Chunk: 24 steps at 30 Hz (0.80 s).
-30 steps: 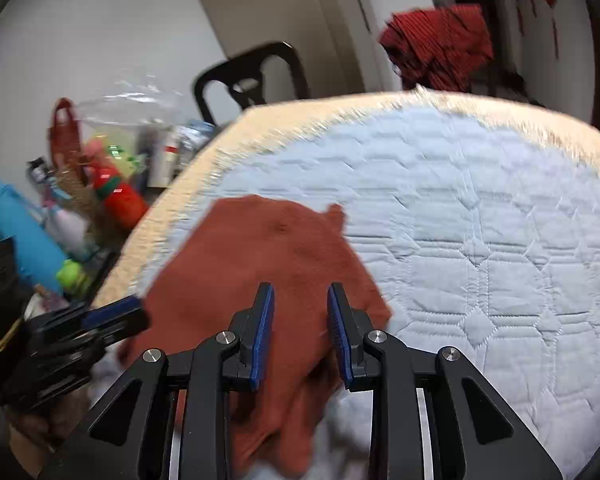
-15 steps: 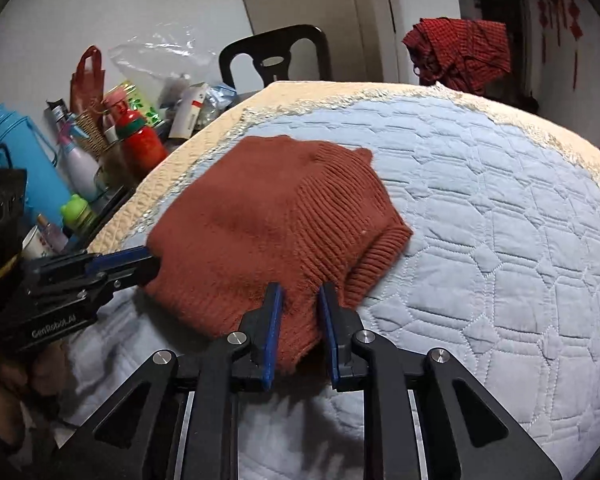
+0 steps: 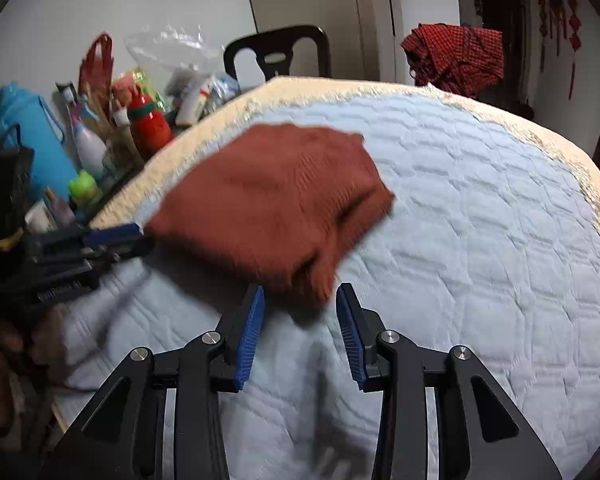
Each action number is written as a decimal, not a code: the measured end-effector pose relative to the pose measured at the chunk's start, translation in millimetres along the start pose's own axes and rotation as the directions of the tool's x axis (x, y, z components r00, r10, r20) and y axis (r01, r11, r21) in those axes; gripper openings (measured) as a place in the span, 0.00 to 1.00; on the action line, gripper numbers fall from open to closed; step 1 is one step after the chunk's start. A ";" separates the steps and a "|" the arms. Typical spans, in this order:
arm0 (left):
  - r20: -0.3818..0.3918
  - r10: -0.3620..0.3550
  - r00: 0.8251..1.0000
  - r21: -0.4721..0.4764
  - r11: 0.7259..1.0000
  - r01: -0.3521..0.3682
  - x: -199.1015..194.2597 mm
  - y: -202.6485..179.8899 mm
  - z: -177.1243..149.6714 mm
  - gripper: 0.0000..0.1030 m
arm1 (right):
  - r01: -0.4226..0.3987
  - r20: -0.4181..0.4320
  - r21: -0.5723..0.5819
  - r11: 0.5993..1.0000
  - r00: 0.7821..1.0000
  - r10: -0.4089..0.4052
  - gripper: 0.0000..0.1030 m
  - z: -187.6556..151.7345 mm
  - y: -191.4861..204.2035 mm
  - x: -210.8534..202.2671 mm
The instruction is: Fold small clothes
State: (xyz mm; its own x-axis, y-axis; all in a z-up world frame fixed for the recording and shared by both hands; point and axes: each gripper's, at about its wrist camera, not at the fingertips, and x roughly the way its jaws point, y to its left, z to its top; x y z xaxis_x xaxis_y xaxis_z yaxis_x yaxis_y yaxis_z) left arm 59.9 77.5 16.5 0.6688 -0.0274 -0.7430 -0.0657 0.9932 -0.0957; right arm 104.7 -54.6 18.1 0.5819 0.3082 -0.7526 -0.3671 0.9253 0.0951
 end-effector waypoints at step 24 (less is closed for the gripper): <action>-0.025 -0.004 1.000 0.017 1.000 0.004 9.6 -5.0 -14.6 0.59 | 0.047 -0.071 -0.051 0.998 0.996 -0.051 0.48 -20.2 7.6 15.1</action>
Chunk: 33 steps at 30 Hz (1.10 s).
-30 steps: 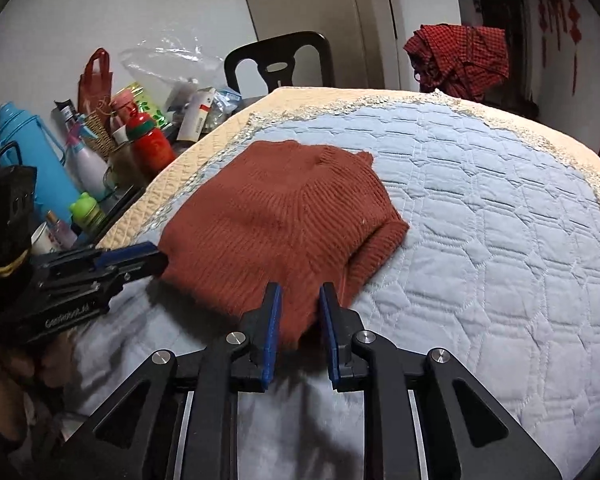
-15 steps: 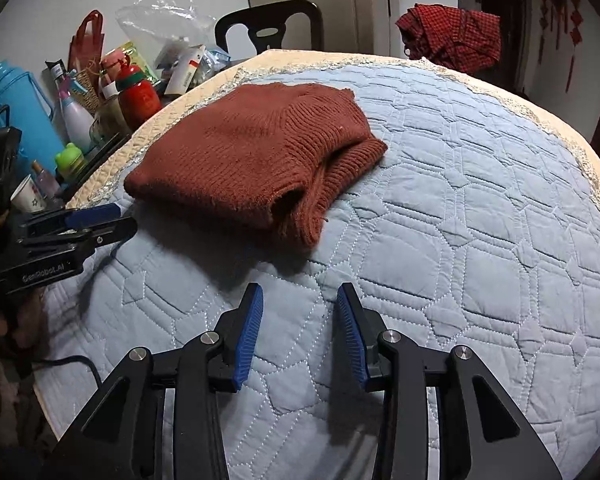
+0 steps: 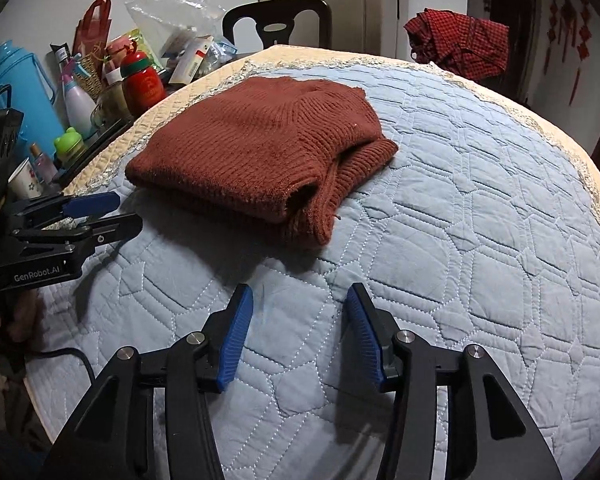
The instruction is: Fold small clothes
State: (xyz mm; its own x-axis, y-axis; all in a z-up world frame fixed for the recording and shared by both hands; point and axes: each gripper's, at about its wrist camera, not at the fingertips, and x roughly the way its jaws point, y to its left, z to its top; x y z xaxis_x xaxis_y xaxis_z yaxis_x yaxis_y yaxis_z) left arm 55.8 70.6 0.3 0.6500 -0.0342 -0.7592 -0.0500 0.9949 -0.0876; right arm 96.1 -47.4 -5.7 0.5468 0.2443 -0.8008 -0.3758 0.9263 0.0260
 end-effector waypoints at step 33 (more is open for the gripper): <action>-0.002 -0.001 1.000 0.008 1.000 0.001 1.7 -0.2 -0.1 0.62 | -0.006 0.001 0.004 1.000 1.000 0.006 0.49 0.3 -1.9 0.2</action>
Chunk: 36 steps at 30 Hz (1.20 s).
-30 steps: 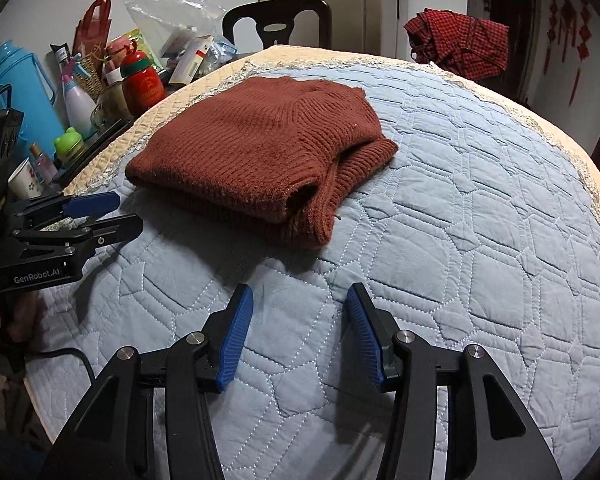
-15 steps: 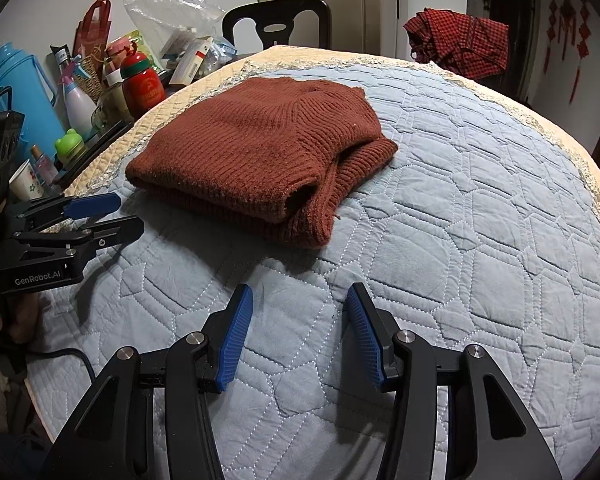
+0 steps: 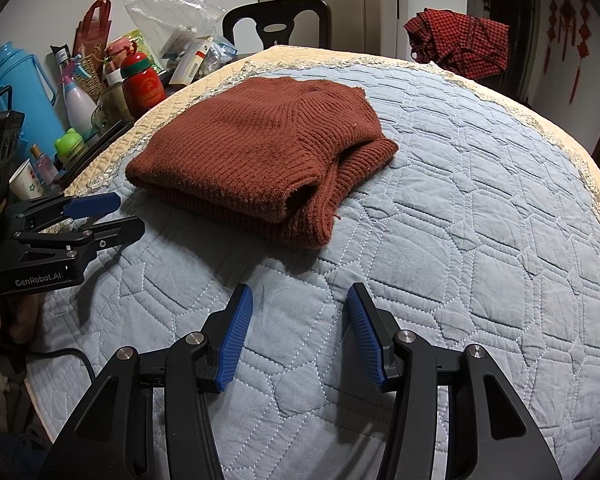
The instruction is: Fold small clothes
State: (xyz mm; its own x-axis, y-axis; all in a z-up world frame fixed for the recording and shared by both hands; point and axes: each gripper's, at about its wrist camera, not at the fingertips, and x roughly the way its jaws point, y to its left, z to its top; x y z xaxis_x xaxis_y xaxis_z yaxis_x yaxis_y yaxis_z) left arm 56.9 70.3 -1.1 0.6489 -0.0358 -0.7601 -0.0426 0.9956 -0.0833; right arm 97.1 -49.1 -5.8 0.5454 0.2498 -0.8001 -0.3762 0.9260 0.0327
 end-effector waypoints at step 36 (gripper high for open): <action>-0.001 0.003 1.000 0.004 1.000 -0.003 0.4 2.6 0.6 0.64 | 0.001 0.000 -0.001 1.000 1.000 -0.001 0.49 -0.1 0.0 0.0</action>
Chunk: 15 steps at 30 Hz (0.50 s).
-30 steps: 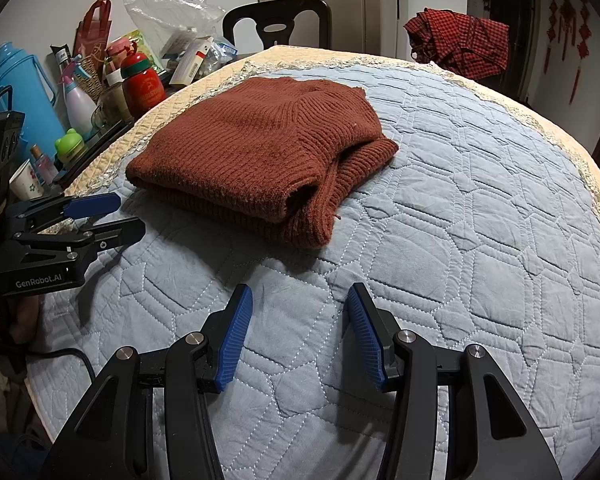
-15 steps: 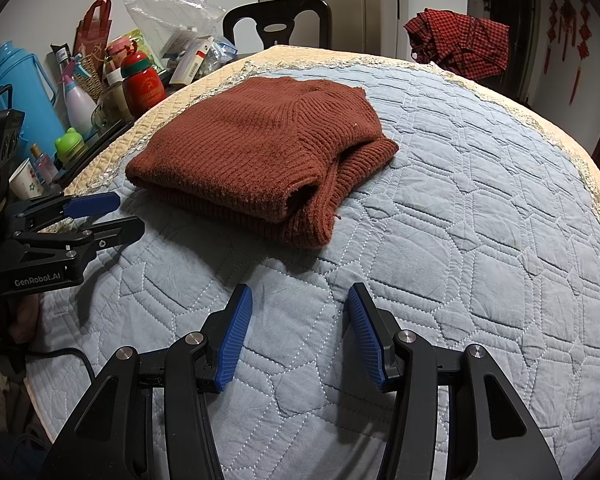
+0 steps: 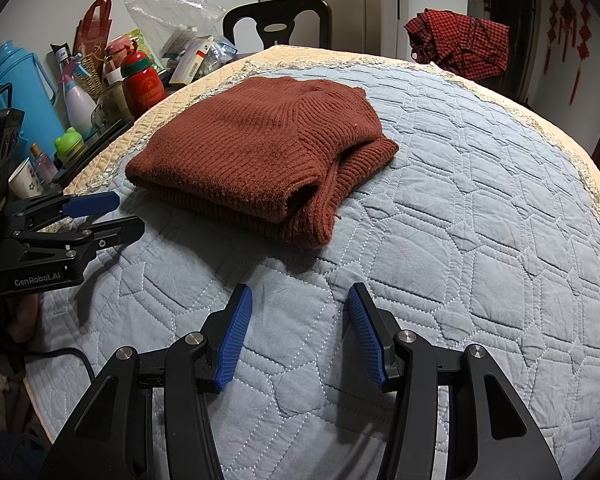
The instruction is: Fold small clothes
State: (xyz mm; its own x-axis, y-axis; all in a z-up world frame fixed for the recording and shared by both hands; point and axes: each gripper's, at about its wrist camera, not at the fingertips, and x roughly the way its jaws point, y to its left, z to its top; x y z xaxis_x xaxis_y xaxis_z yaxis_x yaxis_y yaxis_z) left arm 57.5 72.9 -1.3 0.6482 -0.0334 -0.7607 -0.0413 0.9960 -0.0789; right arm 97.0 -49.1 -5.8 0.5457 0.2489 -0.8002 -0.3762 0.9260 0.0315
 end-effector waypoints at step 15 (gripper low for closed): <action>-0.002 0.003 1.000 -0.001 1.000 -0.003 0.1 -1.1 -0.6 0.68 | 0.001 0.000 -0.001 1.000 1.000 -0.001 0.49 -0.1 -0.1 0.1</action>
State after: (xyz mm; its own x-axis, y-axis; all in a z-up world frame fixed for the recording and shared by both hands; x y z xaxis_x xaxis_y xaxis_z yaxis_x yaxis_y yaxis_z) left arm 57.2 71.7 -1.7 0.6465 -0.0309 -0.7623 -0.0439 0.9960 -0.0775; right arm 97.0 -49.1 -6.0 0.5461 0.2484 -0.8001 -0.3762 0.9260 0.0307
